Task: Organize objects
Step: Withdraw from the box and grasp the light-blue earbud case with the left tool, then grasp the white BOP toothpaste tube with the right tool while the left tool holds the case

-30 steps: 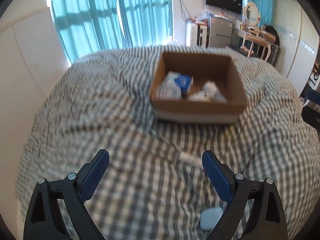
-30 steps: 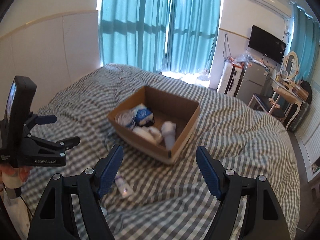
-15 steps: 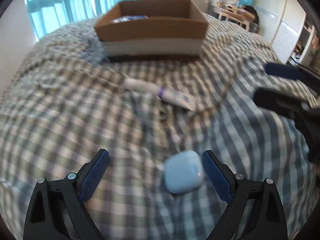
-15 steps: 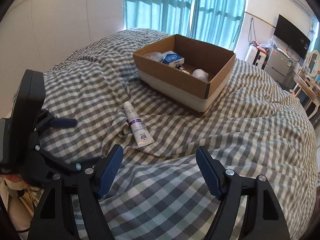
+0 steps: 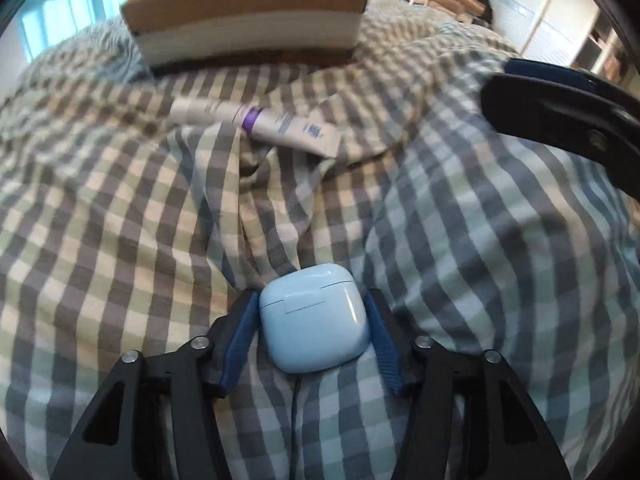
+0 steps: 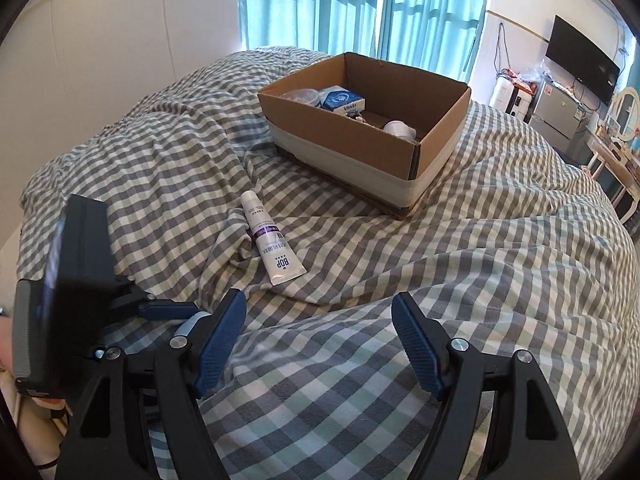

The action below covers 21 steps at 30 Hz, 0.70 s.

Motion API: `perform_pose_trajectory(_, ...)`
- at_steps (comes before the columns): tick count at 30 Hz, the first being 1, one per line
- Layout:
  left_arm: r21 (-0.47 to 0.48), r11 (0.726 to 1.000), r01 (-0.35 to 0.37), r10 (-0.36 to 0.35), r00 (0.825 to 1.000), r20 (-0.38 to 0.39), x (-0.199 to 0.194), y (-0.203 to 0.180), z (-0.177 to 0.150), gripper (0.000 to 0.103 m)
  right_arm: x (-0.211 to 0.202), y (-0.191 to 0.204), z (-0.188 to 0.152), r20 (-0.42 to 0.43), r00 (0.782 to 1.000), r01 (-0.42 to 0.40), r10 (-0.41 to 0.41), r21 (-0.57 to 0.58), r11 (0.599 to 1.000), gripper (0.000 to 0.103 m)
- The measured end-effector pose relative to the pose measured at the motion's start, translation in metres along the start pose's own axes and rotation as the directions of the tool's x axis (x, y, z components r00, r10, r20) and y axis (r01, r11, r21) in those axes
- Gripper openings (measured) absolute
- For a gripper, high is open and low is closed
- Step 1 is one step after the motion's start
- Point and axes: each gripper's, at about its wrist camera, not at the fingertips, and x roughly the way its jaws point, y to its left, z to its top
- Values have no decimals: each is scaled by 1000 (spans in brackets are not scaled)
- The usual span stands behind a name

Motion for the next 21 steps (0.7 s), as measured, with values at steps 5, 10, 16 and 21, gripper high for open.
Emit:
perform_pose_trajectory(5,-13,1000,20,-20,1000,-4,-9,3,1,54,-2,-1,0,8,1000,9,-9,1,1000,75)
perform_pose_trajectory(10,-10,998,64,-63,994,87,-46,8,7,54,-6,-4,3,27,1000,2,-2,24,1000,75)
perform_pose_trajectory(16,-48,999,7,3,978,210,-86,33,43,54,2,-2,21,24,999,-40,39,32,999,75)
perform_pose_trajectory(21,-120,982,-143,168,958,232,-92,64,69,54,36,9,48,-25,997,-76,77,13,997,75)
